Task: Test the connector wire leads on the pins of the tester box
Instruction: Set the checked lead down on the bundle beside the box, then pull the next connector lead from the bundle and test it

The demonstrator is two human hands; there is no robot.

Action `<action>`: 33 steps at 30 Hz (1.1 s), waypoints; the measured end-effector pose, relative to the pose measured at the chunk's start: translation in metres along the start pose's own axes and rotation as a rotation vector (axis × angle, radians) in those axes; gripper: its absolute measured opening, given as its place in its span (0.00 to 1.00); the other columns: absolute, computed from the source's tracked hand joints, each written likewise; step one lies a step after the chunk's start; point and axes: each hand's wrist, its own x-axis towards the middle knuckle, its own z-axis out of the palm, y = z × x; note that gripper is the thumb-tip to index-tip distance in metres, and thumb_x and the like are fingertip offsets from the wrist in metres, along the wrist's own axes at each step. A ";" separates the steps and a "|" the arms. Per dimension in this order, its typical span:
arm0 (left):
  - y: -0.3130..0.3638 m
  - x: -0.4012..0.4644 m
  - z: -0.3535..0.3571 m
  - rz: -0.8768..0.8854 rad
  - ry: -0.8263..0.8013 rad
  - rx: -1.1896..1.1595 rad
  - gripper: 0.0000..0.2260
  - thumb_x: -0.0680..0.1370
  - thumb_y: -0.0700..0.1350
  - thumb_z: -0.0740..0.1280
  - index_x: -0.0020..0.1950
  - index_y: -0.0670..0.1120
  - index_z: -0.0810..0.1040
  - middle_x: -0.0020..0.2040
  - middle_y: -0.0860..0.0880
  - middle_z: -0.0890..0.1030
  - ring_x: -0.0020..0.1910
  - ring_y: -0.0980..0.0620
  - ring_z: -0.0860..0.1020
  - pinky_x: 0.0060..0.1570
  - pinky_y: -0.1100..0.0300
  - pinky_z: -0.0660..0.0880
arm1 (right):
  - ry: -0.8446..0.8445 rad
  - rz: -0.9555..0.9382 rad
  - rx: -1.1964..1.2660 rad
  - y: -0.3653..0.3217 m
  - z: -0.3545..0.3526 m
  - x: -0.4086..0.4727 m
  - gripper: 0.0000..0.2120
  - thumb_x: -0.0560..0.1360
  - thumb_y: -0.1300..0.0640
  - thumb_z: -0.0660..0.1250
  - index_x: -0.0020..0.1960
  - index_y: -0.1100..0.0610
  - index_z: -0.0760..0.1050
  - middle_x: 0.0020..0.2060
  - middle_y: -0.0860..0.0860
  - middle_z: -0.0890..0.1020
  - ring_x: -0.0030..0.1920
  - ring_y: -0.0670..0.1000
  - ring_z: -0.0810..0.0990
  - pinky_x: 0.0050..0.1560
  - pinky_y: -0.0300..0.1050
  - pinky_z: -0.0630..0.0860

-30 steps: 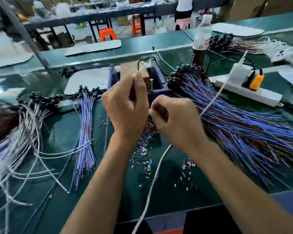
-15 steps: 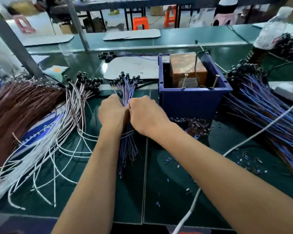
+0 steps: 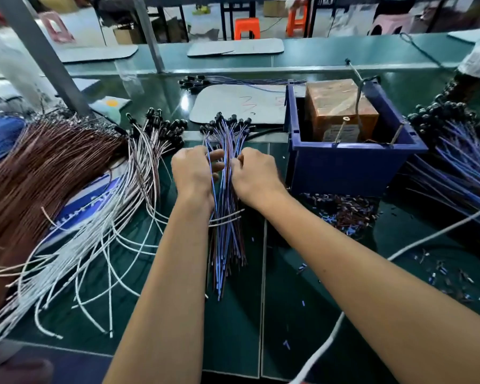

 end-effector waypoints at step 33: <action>0.013 0.003 -0.022 -0.235 -0.279 -1.037 0.21 0.85 0.42 0.55 0.34 0.44 0.77 0.31 0.50 0.78 0.33 0.53 0.77 0.43 0.61 0.72 | -0.196 -0.315 0.311 0.013 -0.083 -0.037 0.12 0.85 0.58 0.64 0.49 0.62 0.83 0.27 0.50 0.78 0.22 0.43 0.70 0.26 0.35 0.66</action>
